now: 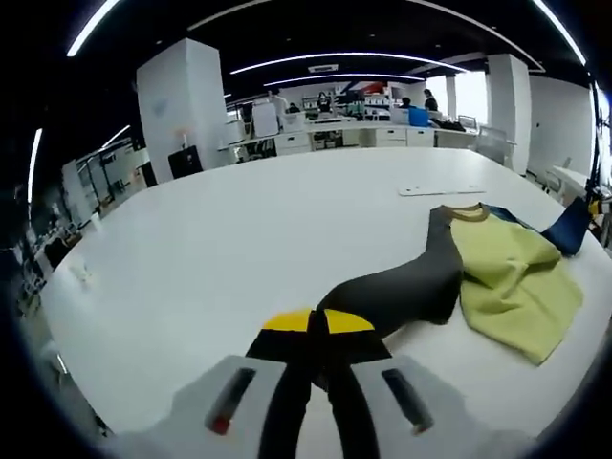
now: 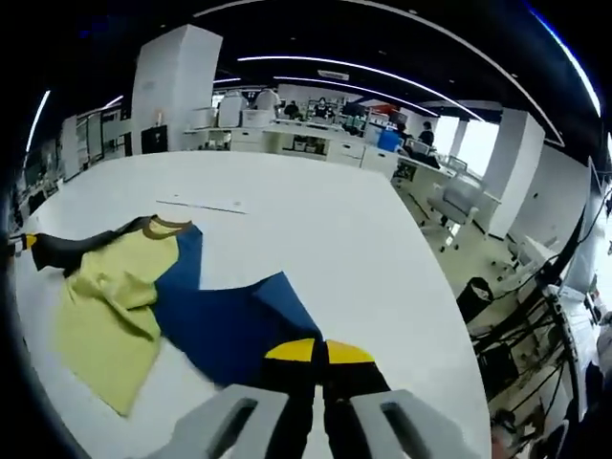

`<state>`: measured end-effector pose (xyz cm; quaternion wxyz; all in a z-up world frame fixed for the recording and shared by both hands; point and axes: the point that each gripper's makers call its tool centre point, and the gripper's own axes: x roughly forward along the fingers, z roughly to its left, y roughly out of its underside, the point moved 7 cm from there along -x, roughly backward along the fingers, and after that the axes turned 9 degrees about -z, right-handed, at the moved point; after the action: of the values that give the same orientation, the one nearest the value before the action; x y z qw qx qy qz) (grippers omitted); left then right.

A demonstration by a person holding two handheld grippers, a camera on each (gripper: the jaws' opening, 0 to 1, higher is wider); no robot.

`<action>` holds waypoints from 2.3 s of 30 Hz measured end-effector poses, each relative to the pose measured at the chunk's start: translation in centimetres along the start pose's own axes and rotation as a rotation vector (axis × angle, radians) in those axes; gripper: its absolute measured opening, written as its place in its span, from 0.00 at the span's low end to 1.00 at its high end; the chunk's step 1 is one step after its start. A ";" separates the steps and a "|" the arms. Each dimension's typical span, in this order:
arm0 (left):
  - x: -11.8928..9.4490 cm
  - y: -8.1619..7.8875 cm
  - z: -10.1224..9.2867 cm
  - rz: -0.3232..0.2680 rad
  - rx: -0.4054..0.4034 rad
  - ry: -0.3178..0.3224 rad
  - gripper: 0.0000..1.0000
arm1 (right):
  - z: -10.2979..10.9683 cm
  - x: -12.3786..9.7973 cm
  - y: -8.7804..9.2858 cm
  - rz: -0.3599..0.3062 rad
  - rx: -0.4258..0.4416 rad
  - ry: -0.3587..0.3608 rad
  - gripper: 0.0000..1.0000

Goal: Fold the garment on the visible template until the final outline fits inside the template.

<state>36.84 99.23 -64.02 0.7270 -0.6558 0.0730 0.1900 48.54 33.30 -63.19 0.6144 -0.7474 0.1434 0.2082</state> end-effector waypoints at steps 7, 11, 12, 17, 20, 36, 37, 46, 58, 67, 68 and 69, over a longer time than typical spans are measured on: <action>0.1 0.0 1.4 0.009 0.016 -0.043 0.00 | -1.7 0.6 1.5 0.057 -0.018 0.062 0.00; 0.3 0.3 2.0 0.020 0.028 -0.048 0.00 | -2.7 0.9 2.5 0.090 -0.008 0.095 0.00; 0.5 0.3 2.1 0.026 0.039 -0.051 0.00 | -2.9 0.9 2.7 0.094 -0.005 0.100 0.00; 0.9 0.1 2.5 0.027 0.033 -0.049 0.00 | -4.2 0.7 3.6 0.117 0.013 0.151 0.00; 0.9 -0.1 3.0 0.021 0.039 -0.074 0.00 | -4.3 0.2 4.3 0.126 0.026 0.160 0.00; 1.8 0.5 3.5 0.031 0.070 -0.061 0.09 | -3.6 -0.1 5.8 0.156 -0.016 0.108 0.00; 1.7 0.5 3.5 0.031 0.071 -0.061 0.12 | -3.6 -0.1 5.8 0.155 -0.017 0.106 0.02; 0.5 -0.3 2.4 -0.043 0.066 0.006 0.53 | -1.5 -0.4 4.7 0.096 0.094 -0.008 0.50; -1.4 -0.8 -1.2 -0.093 0.051 0.176 0.91 | 4.0 -1.4 2.9 0.061 0.122 -0.188 0.82; -2.9 -1.3 -4.1 -0.113 0.013 0.320 0.99 | 8.5 -1.9 1.2 0.045 0.067 -0.297 0.95; -3.1 -1.2 -4.3 -0.113 0.028 0.321 0.99 | 9.1 -1.9 1.1 0.046 0.066 -0.310 0.96; -3.3 -1.2 -4.6 -0.106 0.047 0.334 0.99 | 9.5 -1.9 1.0 0.045 0.067 -0.319 0.98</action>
<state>34.92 94.02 -62.34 0.7290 -0.6639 0.1624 0.0381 45.11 42.36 -64.59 0.6493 -0.6804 0.0676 0.3330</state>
